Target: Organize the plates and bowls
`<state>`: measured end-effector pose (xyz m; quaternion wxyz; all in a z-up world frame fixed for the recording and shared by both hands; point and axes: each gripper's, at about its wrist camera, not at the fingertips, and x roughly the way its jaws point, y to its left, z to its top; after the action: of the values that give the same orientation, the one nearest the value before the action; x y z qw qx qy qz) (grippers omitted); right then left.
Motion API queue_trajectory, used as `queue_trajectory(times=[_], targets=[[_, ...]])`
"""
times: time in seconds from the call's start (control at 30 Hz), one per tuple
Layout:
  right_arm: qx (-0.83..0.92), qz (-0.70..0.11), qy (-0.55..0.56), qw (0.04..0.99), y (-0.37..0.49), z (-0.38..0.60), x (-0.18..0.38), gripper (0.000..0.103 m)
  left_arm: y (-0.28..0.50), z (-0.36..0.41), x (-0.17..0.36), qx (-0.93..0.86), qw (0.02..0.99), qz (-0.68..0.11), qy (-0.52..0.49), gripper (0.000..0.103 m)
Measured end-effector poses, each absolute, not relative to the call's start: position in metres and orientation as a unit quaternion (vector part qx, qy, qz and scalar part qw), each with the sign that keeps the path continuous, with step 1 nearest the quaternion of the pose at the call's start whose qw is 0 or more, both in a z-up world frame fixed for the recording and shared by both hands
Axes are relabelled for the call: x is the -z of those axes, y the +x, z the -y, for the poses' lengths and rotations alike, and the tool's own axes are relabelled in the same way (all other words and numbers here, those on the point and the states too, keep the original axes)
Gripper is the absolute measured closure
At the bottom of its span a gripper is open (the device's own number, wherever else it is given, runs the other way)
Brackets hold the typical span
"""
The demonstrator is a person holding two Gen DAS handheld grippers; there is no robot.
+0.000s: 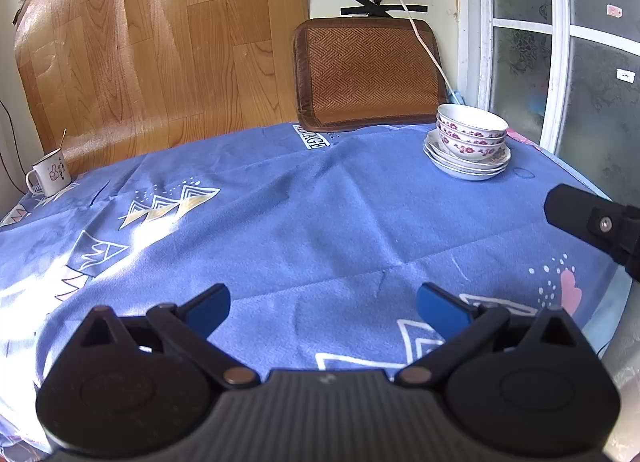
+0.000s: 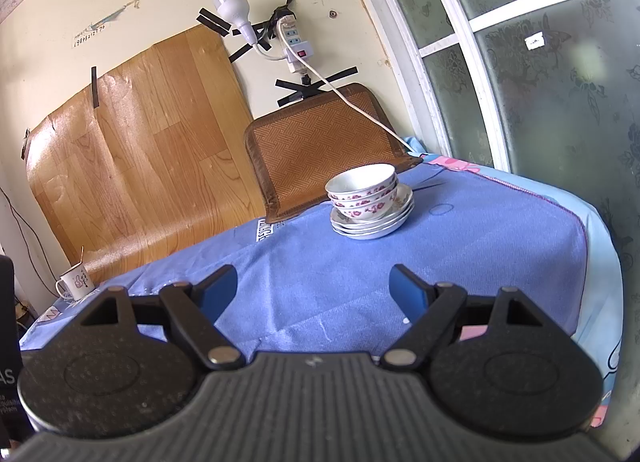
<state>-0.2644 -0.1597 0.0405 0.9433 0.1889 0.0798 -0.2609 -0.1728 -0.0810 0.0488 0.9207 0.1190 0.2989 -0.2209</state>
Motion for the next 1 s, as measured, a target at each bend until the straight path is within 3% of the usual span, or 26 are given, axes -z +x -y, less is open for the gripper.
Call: queue_trajectory(times=[1.0], targets=[[0.263, -0.08, 0.191, 0.942, -0.2656, 0.1614, -0.0385, 0.018, -0.1783, 0.0802, -0.053, 0.225, 0.925, -0.281, 0.123, 0.0]])
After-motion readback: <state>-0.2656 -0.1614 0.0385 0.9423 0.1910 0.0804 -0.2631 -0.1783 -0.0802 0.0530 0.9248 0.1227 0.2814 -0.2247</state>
